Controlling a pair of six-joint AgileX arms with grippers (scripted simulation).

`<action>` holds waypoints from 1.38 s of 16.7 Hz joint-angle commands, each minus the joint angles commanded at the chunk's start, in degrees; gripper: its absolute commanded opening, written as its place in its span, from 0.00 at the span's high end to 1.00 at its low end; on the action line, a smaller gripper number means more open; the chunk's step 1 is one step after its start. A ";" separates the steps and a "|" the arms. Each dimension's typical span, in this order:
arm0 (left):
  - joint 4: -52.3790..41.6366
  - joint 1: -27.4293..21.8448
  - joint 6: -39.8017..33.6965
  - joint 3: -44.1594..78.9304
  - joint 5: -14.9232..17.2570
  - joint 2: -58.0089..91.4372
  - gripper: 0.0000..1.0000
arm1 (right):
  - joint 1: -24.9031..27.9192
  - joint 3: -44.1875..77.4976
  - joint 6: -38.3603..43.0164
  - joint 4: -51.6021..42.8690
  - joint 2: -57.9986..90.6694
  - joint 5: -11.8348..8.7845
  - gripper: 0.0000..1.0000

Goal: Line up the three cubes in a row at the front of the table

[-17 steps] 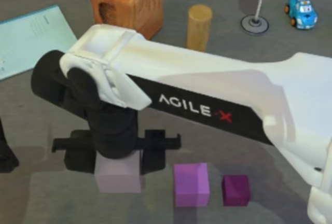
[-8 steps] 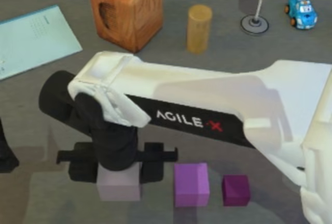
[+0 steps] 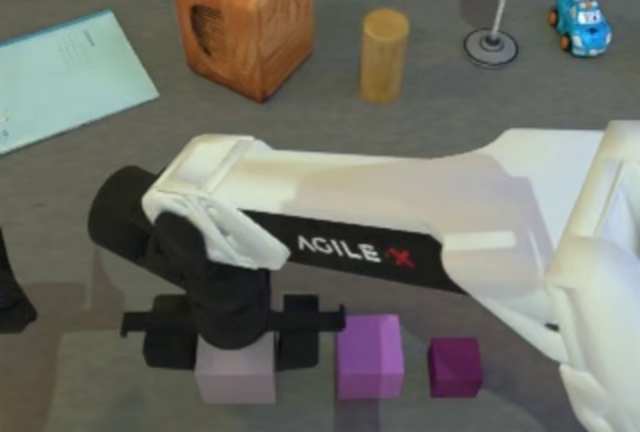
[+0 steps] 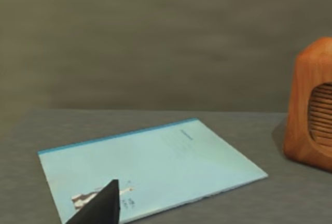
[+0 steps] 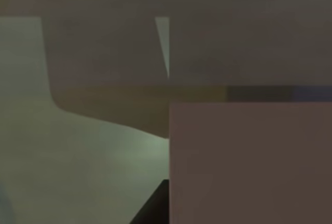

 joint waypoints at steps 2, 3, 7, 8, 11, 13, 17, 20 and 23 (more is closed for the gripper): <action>0.00 0.00 0.00 0.00 0.00 0.00 0.00 | 0.00 0.00 0.00 0.00 0.00 0.00 0.77; 0.00 0.00 0.00 0.00 0.00 0.00 0.00 | 0.00 0.00 0.00 0.00 0.00 0.00 0.70; 0.00 0.00 0.00 0.00 0.00 0.00 0.00 | 0.00 0.00 0.00 0.00 0.00 0.00 0.40; 0.00 0.00 0.00 0.00 0.00 0.00 0.00 | 0.00 0.00 0.00 0.00 0.00 0.00 0.32; 0.00 0.00 0.00 0.00 0.00 0.00 0.00 | 0.00 0.00 0.00 0.00 0.00 0.00 0.10; 0.00 0.00 0.00 0.00 0.00 0.00 0.00 | 0.00 0.00 0.00 0.00 0.00 0.00 0.00; 0.00 0.00 0.00 0.00 0.00 0.00 0.00 | 0.00 0.00 0.00 0.00 0.00 0.00 0.00; 0.00 0.00 0.00 0.00 0.00 0.00 0.00 | 0.00 0.00 0.00 0.00 0.00 0.00 0.00; 0.00 0.00 0.00 0.00 0.00 0.00 0.00 | 0.03 1.00 -0.02 -1.00 -0.08 0.02 0.00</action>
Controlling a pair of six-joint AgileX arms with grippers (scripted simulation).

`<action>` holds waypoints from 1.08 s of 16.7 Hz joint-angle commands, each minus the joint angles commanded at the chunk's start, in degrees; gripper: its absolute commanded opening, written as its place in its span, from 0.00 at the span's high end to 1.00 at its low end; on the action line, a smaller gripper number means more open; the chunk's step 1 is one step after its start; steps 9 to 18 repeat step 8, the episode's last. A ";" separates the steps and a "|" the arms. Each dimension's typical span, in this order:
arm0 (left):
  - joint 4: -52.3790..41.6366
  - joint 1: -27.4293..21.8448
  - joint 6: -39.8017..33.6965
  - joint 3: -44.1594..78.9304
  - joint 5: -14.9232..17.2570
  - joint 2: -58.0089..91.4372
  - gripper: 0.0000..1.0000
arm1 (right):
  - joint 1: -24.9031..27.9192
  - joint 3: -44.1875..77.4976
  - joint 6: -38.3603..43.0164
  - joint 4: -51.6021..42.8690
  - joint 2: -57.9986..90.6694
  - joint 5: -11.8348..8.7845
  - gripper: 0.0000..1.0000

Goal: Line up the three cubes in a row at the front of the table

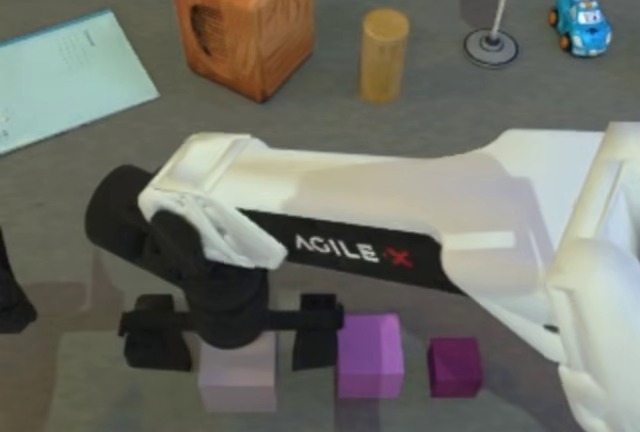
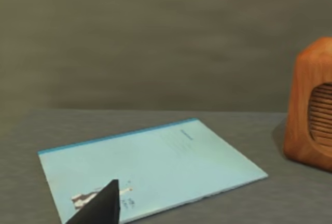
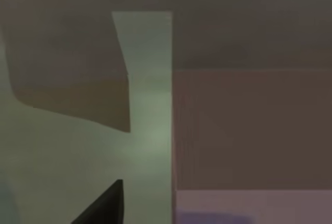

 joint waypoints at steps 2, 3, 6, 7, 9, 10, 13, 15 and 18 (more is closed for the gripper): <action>0.00 0.00 0.00 0.00 0.00 0.00 0.00 | 0.06 3.12 0.14 -3.36 -0.44 0.02 0.00; 0.00 0.00 0.00 0.00 0.00 0.00 0.00 | 0.11 5.00 0.19 -5.88 -0.72 0.00 0.00; 0.00 0.00 0.00 0.00 0.00 0.00 0.00 | 0.36 10.17 0.08 -12.20 -1.64 -0.06 0.00; 0.00 0.00 0.00 0.00 0.00 0.00 0.00 | 0.39 11.07 0.02 -13.12 -1.91 -0.05 0.00; 0.00 0.00 0.00 0.00 0.00 0.00 0.00 | 0.38 11.36 -0.01 -13.43 -2.02 -0.05 0.00; 0.00 0.00 0.00 0.00 0.00 0.00 0.00 | 0.38 11.36 -0.01 -13.43 -2.02 -0.05 0.00; 0.00 0.00 0.00 0.00 0.00 0.00 0.00 | 0.38 11.36 -0.01 -13.43 -2.02 -0.05 0.00; 0.00 0.00 0.00 0.00 0.00 0.00 0.00 | 0.38 11.36 -0.01 -13.43 -2.02 -0.05 0.00; 0.00 0.00 0.00 0.00 0.00 0.00 0.00 | 0.38 11.36 -0.01 -13.43 -2.02 -0.05 0.00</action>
